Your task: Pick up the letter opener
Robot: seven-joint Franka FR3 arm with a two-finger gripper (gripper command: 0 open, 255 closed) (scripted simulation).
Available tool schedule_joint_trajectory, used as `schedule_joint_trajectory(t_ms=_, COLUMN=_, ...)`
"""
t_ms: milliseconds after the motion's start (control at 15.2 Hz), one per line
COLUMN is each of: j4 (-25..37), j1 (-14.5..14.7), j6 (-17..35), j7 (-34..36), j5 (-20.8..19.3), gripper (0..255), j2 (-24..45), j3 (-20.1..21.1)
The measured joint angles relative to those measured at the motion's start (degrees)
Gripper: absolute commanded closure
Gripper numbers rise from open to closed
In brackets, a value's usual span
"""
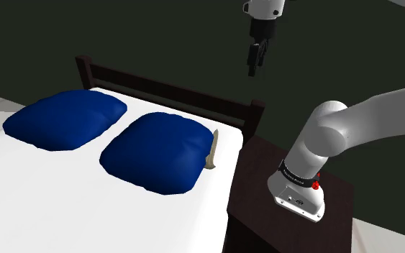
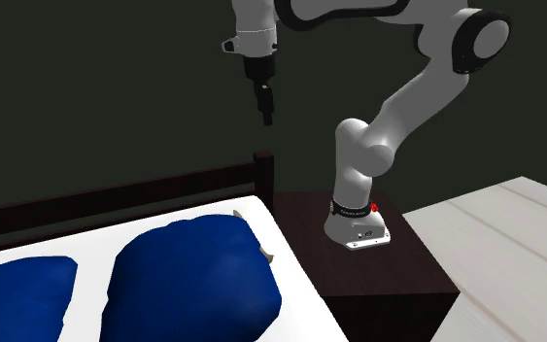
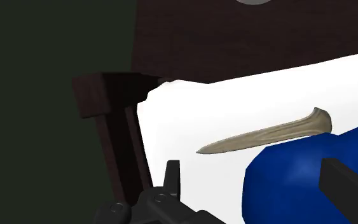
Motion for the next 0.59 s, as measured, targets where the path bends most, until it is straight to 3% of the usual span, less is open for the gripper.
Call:
schedule_joint_trajectory(t_ms=198, j4=-2.0, j1=-1.0, j6=1.9, j7=3.2, j5=0.9, gripper=0, j2=0.0, j3=0.6)
schedule_joint_trajectory(t_ms=594, j4=-11.6, j1=-5.1, j6=13.5, j7=19.8, j5=6.0, gripper=0, j2=1.8, j3=4.9)
